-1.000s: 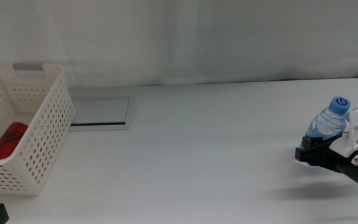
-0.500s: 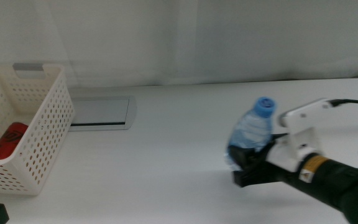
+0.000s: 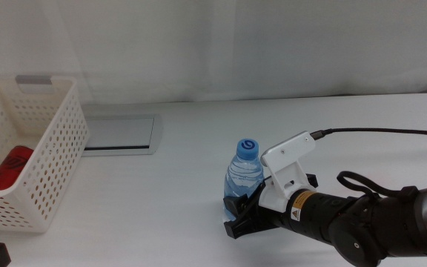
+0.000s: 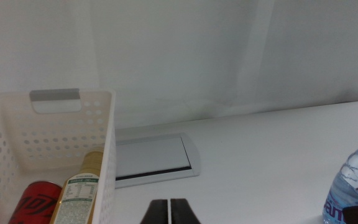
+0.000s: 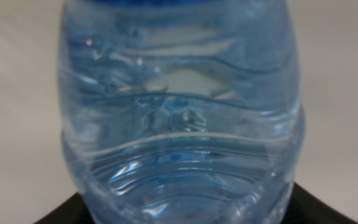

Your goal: Use arms to grab the bottles and put them into the dustbin to the left of the table.

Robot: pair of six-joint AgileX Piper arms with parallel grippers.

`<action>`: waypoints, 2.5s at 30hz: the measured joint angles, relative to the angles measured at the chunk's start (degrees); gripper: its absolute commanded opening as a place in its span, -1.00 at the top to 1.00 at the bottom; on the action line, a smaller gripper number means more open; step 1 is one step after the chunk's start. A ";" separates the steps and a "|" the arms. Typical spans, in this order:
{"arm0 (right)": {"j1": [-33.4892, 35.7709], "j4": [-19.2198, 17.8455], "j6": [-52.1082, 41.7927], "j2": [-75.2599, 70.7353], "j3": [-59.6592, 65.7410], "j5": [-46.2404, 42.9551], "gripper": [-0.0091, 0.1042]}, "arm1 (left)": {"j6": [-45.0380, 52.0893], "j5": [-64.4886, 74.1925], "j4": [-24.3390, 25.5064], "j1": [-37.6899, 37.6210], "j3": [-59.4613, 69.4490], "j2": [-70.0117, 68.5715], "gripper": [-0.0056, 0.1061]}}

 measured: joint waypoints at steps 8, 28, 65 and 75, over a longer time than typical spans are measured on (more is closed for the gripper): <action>0.14 0.14 -1.58 0.00 -0.61 1.50 0.54 | 0.00 0.00 0.00 0.00 0.00 0.00 0.94; 0.14 0.14 -8.27 -18.22 -0.84 13.23 -0.98 | 0.00 0.00 0.00 -0.23 0.00 0.00 -0.56; -21.26 -30.10 21.25 -90.68 10.57 61.96 -0.98 | 27.36 -9.75 -22.00 -15.75 0.00 22.83 -0.76; -21.26 -32.77 25.27 -92.31 22.63 52.00 -0.98 | 37.13 -24.64 -31.90 -33.04 0.11 36.31 -0.76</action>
